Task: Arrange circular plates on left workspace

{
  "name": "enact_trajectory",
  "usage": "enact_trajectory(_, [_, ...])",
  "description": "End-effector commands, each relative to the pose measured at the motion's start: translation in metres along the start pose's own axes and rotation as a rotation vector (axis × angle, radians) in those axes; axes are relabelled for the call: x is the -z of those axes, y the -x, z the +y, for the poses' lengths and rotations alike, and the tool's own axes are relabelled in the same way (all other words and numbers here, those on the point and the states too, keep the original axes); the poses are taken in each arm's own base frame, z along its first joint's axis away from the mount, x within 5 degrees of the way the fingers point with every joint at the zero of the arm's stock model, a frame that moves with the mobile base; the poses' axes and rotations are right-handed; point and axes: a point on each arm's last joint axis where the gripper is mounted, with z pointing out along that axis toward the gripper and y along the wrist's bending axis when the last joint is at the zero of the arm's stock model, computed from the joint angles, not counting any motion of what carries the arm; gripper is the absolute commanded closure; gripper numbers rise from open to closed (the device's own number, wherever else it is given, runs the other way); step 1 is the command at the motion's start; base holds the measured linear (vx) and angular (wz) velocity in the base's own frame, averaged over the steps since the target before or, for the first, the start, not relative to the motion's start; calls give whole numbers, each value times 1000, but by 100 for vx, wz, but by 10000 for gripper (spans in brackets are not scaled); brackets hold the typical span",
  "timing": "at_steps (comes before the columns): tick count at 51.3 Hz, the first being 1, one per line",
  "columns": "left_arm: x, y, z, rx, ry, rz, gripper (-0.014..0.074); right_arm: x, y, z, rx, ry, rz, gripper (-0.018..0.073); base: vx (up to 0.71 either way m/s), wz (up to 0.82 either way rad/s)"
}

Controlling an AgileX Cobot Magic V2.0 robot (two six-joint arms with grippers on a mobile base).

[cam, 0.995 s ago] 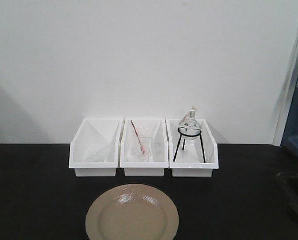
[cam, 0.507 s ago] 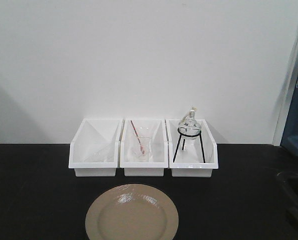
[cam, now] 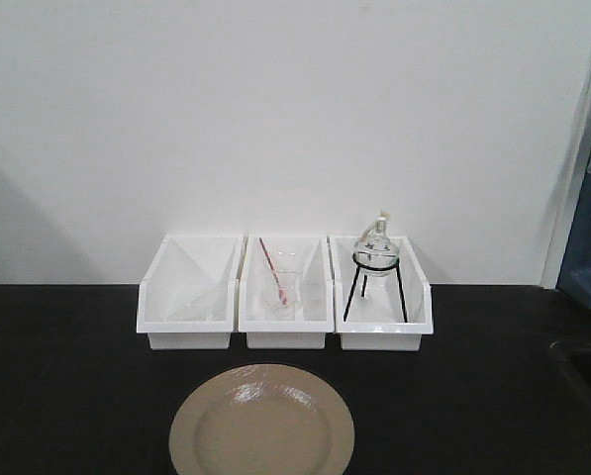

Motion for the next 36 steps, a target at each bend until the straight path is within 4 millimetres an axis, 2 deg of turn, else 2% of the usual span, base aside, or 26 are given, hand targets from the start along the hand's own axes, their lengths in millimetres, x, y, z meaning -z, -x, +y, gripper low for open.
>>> enact_trajectory(1, [1, 2, -1, 19, -19, -77, 596, 5, -3, 0, -21, -19, -109, 561, 0, 0])
enact_trajectory(7, [1, 1, -1, 19, -18, -77, 596, 3, -9, 1, -46, -14, -49, 561, 0, 0])
enact_trajectory(36, [1, 1, -1, 19, -18, -75, 596, 4, -9, 1, -50, -15, -55, 561, 0, 0])
